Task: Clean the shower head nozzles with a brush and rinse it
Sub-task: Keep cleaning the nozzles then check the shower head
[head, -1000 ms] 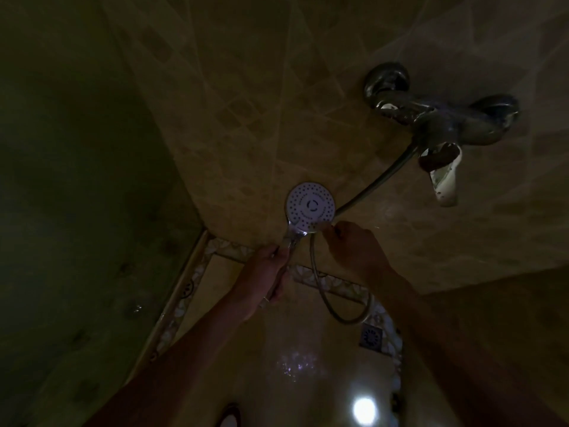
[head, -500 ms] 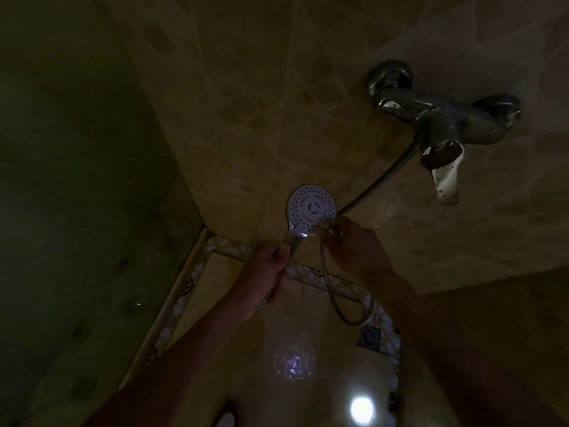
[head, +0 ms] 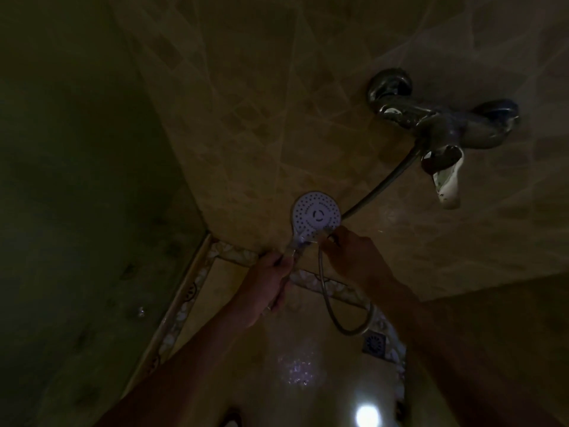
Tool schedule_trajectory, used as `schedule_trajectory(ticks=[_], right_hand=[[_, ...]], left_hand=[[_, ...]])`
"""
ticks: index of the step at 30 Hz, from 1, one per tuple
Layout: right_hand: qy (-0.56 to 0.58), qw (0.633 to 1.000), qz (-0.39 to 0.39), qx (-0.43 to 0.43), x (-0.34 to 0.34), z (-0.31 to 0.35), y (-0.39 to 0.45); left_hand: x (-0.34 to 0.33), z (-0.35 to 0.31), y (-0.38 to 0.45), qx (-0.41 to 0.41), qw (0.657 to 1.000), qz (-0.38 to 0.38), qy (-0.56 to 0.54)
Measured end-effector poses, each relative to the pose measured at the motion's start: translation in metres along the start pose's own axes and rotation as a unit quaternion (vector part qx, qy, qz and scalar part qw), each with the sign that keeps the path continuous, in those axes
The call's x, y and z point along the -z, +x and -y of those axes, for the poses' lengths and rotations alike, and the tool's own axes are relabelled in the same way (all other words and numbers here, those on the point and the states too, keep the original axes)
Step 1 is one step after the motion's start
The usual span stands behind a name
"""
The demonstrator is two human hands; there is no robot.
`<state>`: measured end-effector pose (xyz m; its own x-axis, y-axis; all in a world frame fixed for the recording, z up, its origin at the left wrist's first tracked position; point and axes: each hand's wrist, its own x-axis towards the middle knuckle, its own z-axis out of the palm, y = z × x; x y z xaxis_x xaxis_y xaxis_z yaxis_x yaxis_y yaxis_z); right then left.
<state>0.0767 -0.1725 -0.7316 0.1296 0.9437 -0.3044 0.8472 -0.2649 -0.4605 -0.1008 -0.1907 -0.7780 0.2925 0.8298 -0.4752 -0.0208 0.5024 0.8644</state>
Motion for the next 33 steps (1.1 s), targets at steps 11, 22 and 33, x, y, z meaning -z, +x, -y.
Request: schedule_trajectory(ticks=[11,22,33], right_hand=[[-0.010,0.999,0.019,-0.033,0.011,-0.014,-0.014],[0.056,0.997,-0.049,-0.034,0.031,-0.010,-0.009],[-0.002,1.000,0.003,0.016,0.011,0.008,-0.027]], left_hand=[[0.000,0.001,-0.007,-0.026,1.000,0.001,0.008],[-0.005,0.016,-0.011,-0.029,0.999,0.012,-0.001],[-0.009,0.016,-0.023,-0.037,0.999,0.024,-0.018]])
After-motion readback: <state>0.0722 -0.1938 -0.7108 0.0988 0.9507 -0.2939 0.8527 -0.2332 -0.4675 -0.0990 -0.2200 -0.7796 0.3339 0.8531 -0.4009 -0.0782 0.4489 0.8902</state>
